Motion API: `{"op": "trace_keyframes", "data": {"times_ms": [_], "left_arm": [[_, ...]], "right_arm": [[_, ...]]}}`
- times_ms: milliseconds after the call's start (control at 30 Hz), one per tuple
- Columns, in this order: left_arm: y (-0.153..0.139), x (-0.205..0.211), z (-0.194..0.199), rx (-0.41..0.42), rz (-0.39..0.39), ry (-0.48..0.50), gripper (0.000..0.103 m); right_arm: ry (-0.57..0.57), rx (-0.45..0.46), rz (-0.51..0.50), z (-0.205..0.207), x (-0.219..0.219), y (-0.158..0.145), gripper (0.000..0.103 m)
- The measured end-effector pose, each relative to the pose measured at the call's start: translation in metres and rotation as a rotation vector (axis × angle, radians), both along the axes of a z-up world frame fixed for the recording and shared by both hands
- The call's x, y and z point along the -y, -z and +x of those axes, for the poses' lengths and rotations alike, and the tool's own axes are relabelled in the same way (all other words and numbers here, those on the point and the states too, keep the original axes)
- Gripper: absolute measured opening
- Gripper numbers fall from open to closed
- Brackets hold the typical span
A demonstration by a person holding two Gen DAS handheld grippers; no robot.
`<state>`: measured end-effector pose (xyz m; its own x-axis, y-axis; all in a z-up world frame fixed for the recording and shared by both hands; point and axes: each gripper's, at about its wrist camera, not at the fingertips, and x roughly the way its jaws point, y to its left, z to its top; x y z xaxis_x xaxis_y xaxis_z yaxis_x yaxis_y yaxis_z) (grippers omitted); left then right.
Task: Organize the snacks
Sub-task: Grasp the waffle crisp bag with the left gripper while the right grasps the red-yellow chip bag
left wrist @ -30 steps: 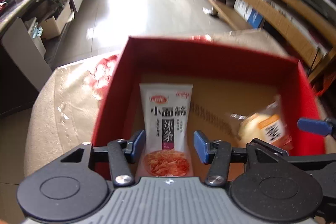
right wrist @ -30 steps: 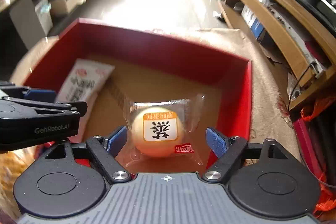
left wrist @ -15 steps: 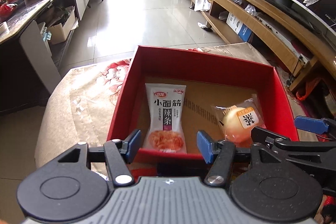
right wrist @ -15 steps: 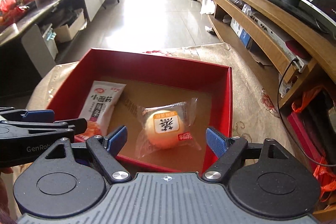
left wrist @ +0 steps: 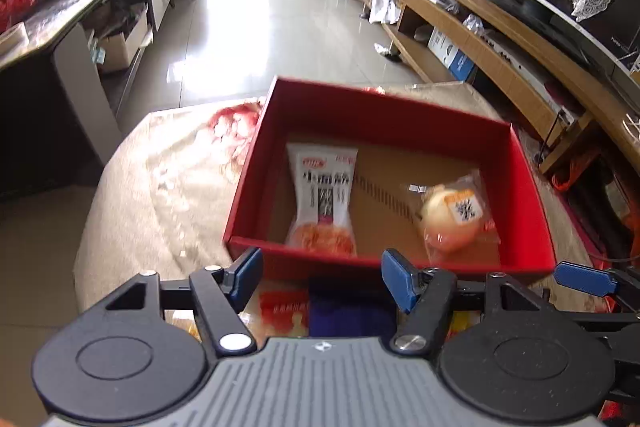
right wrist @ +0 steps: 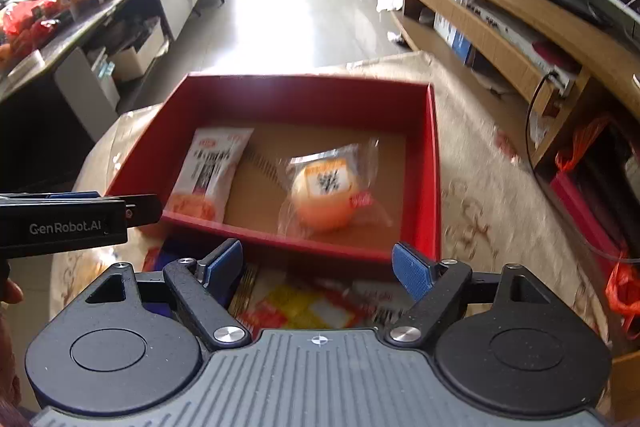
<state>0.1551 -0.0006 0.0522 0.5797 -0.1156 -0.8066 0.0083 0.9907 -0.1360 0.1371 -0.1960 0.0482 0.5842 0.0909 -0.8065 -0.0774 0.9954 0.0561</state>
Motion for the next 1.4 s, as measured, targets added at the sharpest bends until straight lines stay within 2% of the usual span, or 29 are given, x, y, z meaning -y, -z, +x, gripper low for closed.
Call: {"op": "trace_keyframes", "data": {"times_ms": [233,433,600,867,1033,1133,1267,1333,1400], "left_arm": [[0.023,-0.005,-0.013,-0.081,-0.005,-0.003,0.062],[0.026,0.001,-0.018,-0.091,0.012,0.013,0.063],[0.028,-0.019,-0.025,-0.095,0.022,-0.031,0.067],[0.050,-0.050,-0.042,-0.147,0.041,-0.100,0.067],[0.058,-0.060,-0.037,-0.151,0.010,-0.120,0.075],[0.063,-0.057,-0.032,-0.148,0.035,-0.109,0.081],[0.072,-0.056,-0.028,-0.168,0.017,-0.092,0.087],[0.080,-0.050,-0.026,-0.199,0.048,-0.075,0.087],[0.082,-0.047,-0.029,-0.190,0.071,-0.076,0.087]], "right_arm": [[-0.003,-0.053,-0.010,-0.010,-0.004,0.012,0.087],[0.023,-0.075,0.004,-0.011,0.003,0.017,0.087],[0.018,-0.095,0.018,-0.009,0.004,0.020,0.087],[-0.028,-0.110,0.019,-0.010,-0.010,0.024,0.087],[-0.037,-0.133,0.036,-0.008,-0.016,0.028,0.087],[-0.044,-0.138,0.031,-0.007,-0.020,0.031,0.087],[-0.046,-0.149,0.027,-0.005,-0.021,0.034,0.088],[-0.048,-0.158,0.023,-0.004,-0.021,0.037,0.088],[-0.048,-0.166,0.019,-0.004,-0.021,0.039,0.088]]}}
